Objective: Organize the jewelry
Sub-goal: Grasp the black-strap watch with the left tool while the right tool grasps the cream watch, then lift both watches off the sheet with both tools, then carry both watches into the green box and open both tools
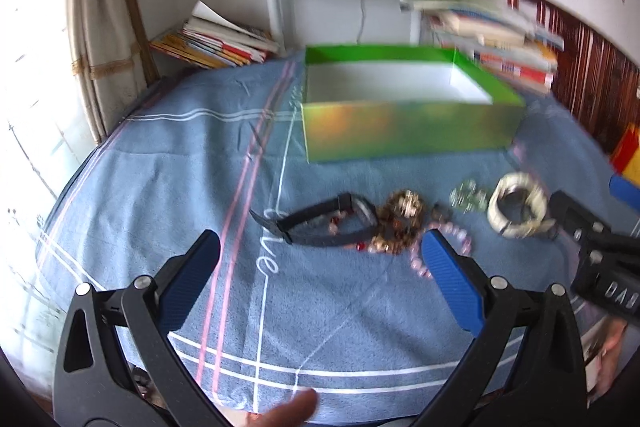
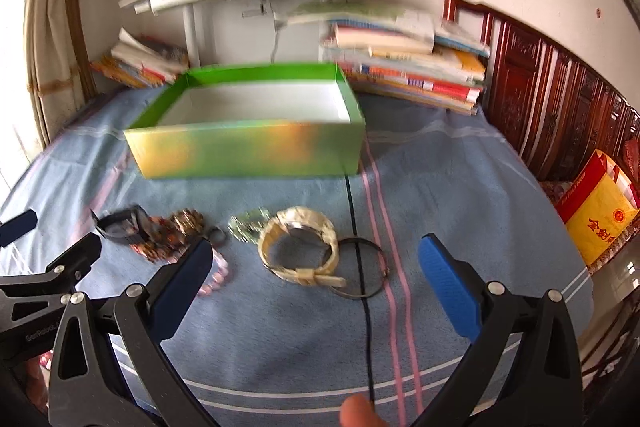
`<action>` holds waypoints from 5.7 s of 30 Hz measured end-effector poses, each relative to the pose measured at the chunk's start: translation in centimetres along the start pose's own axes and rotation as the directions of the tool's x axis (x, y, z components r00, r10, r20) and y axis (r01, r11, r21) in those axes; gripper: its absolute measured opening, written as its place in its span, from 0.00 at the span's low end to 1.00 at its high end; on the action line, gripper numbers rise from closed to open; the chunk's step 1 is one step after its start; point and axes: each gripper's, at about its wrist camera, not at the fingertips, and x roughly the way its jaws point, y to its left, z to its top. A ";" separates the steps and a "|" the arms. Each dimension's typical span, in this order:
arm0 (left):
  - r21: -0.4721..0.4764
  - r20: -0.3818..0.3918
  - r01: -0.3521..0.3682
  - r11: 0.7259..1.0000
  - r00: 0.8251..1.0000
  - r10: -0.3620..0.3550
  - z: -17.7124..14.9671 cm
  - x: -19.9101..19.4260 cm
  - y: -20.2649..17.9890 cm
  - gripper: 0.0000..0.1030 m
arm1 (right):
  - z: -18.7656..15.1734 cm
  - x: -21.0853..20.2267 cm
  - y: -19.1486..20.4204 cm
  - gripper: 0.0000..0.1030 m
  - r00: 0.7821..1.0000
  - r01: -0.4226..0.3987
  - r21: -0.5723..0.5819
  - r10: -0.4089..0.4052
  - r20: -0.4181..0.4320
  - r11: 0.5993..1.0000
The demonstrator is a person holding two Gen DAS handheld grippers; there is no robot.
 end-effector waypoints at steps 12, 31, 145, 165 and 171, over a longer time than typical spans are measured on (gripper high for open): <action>0.013 -0.189 0.123 0.992 0.975 -0.118 0.9 5.1 -0.4 0.48 | 0.3 4.9 -2.7 0.67 0.986 -0.075 0.032 0.079 -0.145 0.997; -0.088 -0.222 0.204 0.975 0.950 -0.219 2.2 7.1 1.9 0.13 | 0.9 8.1 -1.6 0.18 0.974 -0.133 -0.027 0.126 -0.187 0.991; -0.159 -0.066 0.272 0.949 0.956 -0.285 5.9 5.1 4.4 0.08 | 4.4 3.7 -1.2 0.19 0.983 -0.183 -0.051 0.183 -0.012 0.982; -0.060 -0.067 0.290 0.955 0.953 -0.294 17.5 13.4 -0.2 0.45 | 14.7 14.2 -1.0 0.34 0.978 -0.188 0.073 0.194 -0.078 0.979; -0.021 -0.004 0.153 0.988 0.988 -0.153 13.2 8.7 1.5 0.52 | 11.1 8.2 -3.1 0.39 0.987 -0.162 0.032 0.162 0.001 0.986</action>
